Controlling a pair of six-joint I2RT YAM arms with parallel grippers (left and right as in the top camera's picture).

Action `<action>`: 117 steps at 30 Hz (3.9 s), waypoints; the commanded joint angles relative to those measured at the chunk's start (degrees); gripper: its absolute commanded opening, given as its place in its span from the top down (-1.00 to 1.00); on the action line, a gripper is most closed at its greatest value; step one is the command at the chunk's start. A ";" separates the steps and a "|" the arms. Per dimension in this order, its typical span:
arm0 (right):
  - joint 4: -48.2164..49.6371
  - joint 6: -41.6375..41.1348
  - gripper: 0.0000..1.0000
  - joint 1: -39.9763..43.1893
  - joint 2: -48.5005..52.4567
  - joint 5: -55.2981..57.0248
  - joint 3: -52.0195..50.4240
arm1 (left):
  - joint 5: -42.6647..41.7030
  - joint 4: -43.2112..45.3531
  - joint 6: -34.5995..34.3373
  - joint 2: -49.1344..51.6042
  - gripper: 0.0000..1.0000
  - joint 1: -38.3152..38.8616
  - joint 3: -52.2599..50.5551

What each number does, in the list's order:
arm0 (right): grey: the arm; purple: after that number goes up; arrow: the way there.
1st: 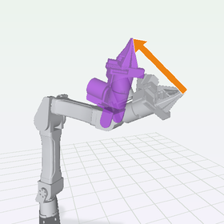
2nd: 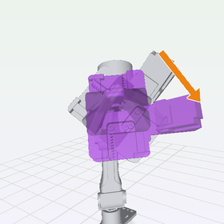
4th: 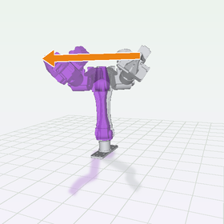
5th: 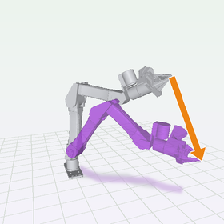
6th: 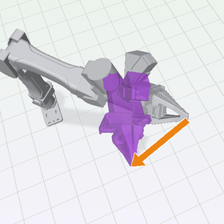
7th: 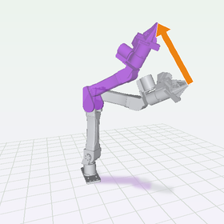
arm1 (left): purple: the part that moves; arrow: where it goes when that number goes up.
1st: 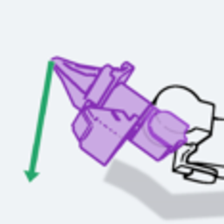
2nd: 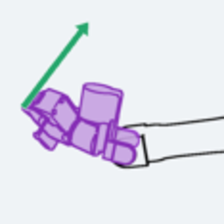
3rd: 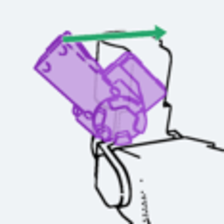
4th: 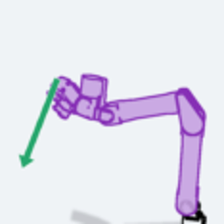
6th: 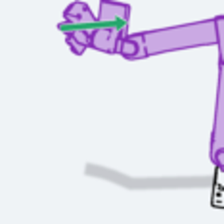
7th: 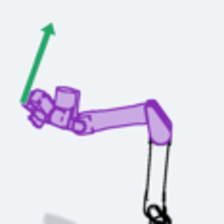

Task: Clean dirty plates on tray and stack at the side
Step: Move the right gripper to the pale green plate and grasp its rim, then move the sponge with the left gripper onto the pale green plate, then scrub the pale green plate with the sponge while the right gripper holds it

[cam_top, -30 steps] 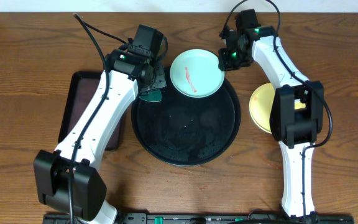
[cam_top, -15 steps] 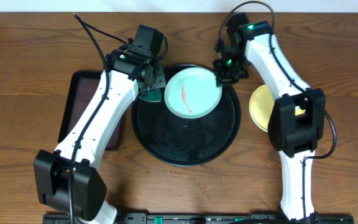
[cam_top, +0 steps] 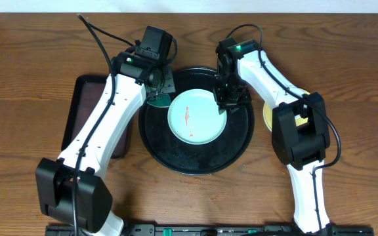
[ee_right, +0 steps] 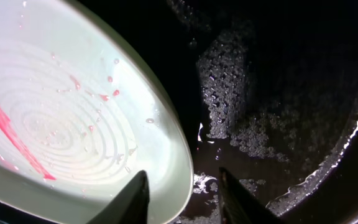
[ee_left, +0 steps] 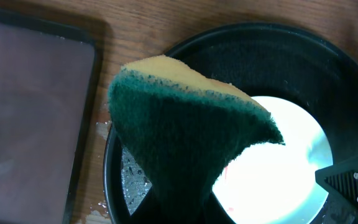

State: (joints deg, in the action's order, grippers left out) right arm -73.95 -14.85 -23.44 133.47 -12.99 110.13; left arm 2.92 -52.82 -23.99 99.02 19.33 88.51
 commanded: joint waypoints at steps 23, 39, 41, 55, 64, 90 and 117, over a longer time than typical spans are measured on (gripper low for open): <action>11.56 -1.42 0.98 -1.42 -1.16 0.57 -11.78 | -4.59 3.50 2.27 8.28 0.85 1.51 -2.05; 13.60 -1.42 0.97 -1.36 -1.16 0.52 -13.97 | -17.11 3.32 6.60 22.16 0.85 4.96 -2.05; 13.64 -1.42 0.97 -1.36 -1.16 0.52 -13.97 | -20.09 2.91 6.60 22.16 0.85 4.96 -2.03; 13.68 -1.42 0.97 -1.36 -1.16 0.52 -13.97 | -11.30 12.81 8.50 22.16 0.85 5.29 -2.05; 13.64 -1.42 0.97 -1.36 -1.16 0.52 -13.97 | 5.03 13.88 4.76 22.16 0.85 5.29 -2.05; 13.57 -1.42 0.97 -1.36 -1.16 0.52 -13.97 | -0.81 16.02 4.79 22.18 0.85 9.07 -2.05; 19.89 -0.92 0.98 6.62 -1.14 -14.23 -21.44 | -29.27 4.11 7.50 22.18 0.85 5.57 -2.05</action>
State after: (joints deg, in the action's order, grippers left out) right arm -54.26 -15.49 -16.69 128.62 -32.18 91.26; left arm -17.37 -49.34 -21.37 120.33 23.86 87.18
